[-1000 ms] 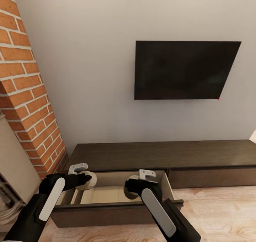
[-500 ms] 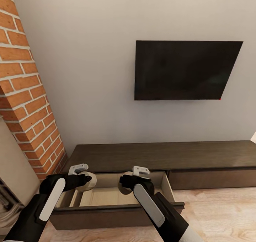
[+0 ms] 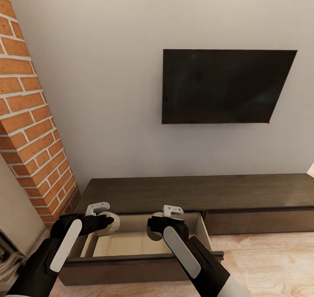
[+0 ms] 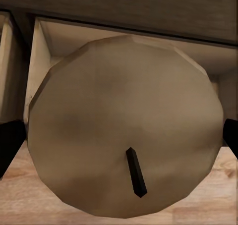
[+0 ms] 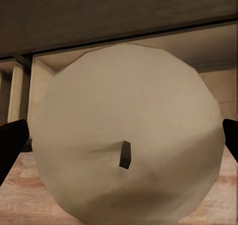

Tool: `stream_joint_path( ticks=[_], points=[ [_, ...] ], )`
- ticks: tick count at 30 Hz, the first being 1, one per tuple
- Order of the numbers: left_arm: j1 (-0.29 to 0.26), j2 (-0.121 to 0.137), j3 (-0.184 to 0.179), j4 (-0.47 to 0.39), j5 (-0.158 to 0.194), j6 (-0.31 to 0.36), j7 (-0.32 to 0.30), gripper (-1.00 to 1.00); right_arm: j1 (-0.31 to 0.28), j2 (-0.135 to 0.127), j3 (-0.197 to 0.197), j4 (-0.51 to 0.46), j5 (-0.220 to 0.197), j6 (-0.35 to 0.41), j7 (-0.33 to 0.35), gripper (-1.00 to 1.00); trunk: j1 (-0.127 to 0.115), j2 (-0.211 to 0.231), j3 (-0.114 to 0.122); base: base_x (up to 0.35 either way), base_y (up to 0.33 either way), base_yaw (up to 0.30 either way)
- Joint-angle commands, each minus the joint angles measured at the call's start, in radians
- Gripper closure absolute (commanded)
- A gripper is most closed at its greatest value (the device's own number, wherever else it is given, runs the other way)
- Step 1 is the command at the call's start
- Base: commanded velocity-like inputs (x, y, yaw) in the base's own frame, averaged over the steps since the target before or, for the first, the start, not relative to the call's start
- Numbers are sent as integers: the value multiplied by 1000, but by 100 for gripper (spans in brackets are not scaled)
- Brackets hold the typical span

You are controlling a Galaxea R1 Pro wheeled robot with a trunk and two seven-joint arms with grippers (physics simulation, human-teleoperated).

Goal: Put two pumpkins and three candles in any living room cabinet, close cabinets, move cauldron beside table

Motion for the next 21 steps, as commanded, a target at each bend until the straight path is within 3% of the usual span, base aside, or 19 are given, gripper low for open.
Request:
stream_joint_path(
  ticks=[1,11,21],
  points=[
    [-1,0,-2,0,10,3,11,100,-1,0,1,-1,-7,1,-9,100,0,-1,-1,64,-103,0],
    [-5,0,-1,62,8,0,11,100,-1,1,1,6,-8,-3,-7,100,0,-1,-1,111,-15,0],
    [-5,1,0,70,8,0,11,100,-22,1,1,50,-9,-9,-4,100,0,-1,-1,123,0,0]
  ],
)
